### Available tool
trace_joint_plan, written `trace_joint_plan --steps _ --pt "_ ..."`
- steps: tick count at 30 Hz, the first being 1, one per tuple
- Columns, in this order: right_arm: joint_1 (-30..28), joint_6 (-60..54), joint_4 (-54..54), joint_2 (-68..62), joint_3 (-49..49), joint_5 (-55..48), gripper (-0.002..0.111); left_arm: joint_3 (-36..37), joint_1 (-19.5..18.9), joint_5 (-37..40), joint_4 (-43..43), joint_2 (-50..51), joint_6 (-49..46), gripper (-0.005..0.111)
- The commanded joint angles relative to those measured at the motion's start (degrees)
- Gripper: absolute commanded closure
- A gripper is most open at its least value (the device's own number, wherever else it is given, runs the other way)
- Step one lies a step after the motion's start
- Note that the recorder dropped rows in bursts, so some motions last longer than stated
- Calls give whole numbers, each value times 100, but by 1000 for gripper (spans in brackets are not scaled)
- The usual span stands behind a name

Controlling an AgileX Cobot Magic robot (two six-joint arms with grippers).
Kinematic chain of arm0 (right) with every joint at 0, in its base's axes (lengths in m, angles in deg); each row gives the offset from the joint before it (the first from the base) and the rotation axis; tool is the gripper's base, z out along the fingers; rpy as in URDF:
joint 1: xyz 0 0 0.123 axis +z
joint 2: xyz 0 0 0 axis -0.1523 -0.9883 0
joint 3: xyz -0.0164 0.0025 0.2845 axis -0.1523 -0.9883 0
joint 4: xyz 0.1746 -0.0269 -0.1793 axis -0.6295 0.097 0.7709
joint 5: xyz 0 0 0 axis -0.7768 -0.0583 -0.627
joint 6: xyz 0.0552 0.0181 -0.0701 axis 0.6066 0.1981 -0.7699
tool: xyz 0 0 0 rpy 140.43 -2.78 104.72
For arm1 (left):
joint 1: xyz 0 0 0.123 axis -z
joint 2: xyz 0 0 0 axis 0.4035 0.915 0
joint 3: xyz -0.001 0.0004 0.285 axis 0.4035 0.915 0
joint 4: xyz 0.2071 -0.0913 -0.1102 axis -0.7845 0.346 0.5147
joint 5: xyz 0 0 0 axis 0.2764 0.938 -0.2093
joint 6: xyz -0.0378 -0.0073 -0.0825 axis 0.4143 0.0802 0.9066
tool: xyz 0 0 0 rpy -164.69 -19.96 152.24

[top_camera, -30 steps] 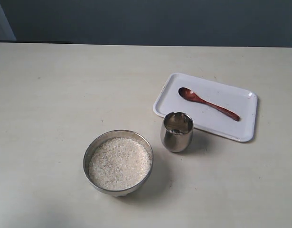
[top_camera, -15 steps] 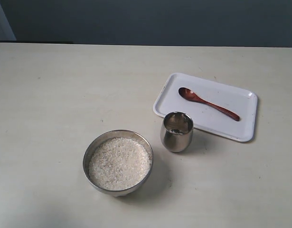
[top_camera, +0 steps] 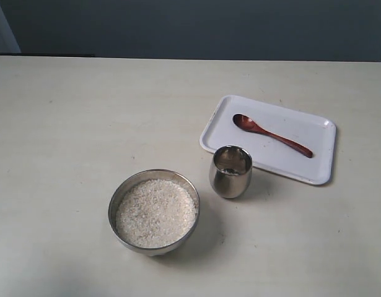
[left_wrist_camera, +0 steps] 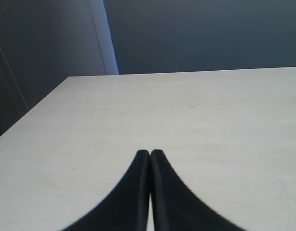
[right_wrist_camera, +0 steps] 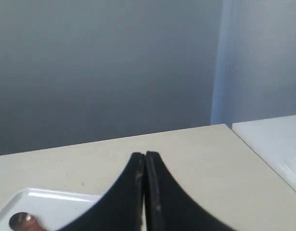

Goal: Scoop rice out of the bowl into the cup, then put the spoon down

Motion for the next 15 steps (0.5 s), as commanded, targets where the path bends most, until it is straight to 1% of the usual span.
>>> trace_joint_plan --steps 1,5,8,11,15 --pt "-484 -37 -291 810 -911 623 108 -14 21 -53 -22 -28 26 106" --pt "-902 -37 -291 1386 -1342 427 108 -14 21 -53 -22 -28 26 106" --pt "-1162 -37 -291 1589 -1493 205 108 -14 21 -53 3 -28 26 106" --pt "-1189 -37 -280 1612 -1620 106 108 -14 21 -53 3 -28 26 106" --pt "-1189 -113 -135 1612 -1710 -378 108 -14 21 -53 3 -28 26 106"
